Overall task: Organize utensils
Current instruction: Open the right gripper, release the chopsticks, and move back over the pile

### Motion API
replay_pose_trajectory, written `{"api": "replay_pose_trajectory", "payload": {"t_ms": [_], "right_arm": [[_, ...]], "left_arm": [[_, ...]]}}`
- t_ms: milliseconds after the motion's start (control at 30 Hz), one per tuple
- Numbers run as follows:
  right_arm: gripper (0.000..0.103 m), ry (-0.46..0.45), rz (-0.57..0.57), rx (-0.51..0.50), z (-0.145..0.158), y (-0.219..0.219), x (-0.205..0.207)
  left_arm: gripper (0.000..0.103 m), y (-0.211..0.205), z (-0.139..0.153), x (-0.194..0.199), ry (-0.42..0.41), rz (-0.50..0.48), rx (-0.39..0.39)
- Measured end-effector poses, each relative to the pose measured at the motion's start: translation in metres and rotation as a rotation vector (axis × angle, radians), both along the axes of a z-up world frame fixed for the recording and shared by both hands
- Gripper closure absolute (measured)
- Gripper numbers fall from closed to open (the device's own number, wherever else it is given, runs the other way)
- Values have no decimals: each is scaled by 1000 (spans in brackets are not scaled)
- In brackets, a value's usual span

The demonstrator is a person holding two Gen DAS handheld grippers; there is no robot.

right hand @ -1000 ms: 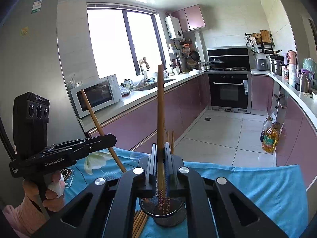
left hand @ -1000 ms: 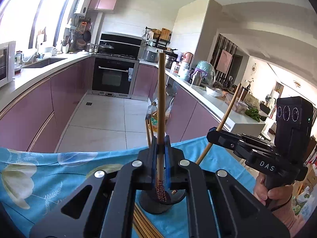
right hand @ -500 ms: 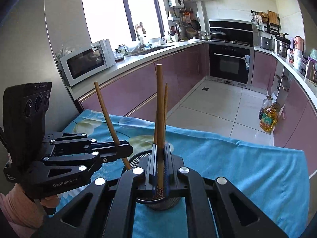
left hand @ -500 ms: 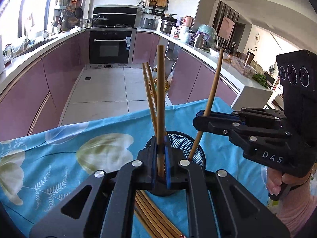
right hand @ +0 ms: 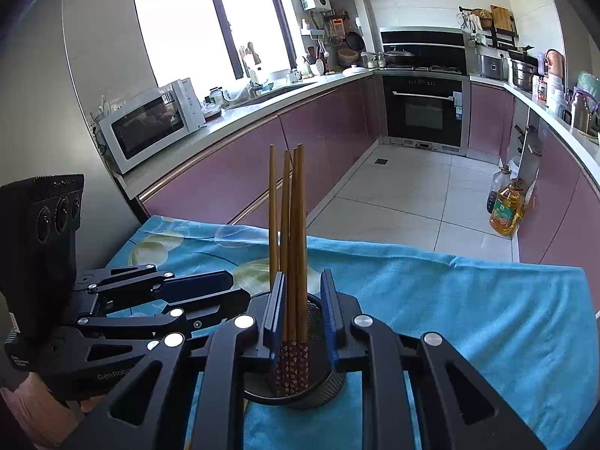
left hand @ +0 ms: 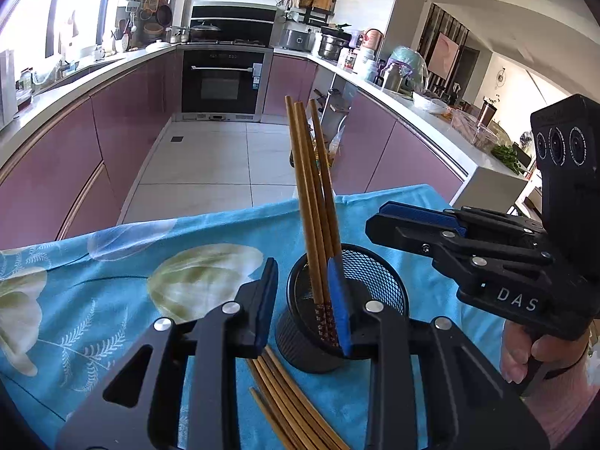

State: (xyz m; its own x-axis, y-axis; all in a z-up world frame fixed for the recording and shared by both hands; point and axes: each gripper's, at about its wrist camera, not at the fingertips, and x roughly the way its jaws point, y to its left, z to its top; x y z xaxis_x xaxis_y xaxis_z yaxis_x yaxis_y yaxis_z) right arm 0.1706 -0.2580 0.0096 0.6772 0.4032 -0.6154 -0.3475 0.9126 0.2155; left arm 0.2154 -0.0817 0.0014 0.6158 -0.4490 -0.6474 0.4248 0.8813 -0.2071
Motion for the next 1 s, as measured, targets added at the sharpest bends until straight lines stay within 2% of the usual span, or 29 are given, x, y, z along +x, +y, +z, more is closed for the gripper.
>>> {"api": "replay_pose_trajectory", "payload": {"t_ms": [100,233,300,400,467,700,1000], "right_arm": [[76,-21,-13,4,1,-3,-8],[75,-58,-8,16,5,-5,-27],[75,-76,12,21,7,-4,-40],[66,-99,51,19,8,-1,-62],[64,-101,80,15,4,3,-74],[64,-11,135,2,-30,17,-98],[63,88,121,-10,-71,28,-109]], "left_arm": [[68,8,0,-9,-23,19,-9],[63,20,0,-29,-66,42,-3],[60,26,-2,-41,-80,49,3],[58,36,-7,-59,-97,54,18],[56,40,-11,-71,-97,55,31],[55,57,-45,-106,-37,64,65],[55,56,-88,-130,77,44,58]]}}
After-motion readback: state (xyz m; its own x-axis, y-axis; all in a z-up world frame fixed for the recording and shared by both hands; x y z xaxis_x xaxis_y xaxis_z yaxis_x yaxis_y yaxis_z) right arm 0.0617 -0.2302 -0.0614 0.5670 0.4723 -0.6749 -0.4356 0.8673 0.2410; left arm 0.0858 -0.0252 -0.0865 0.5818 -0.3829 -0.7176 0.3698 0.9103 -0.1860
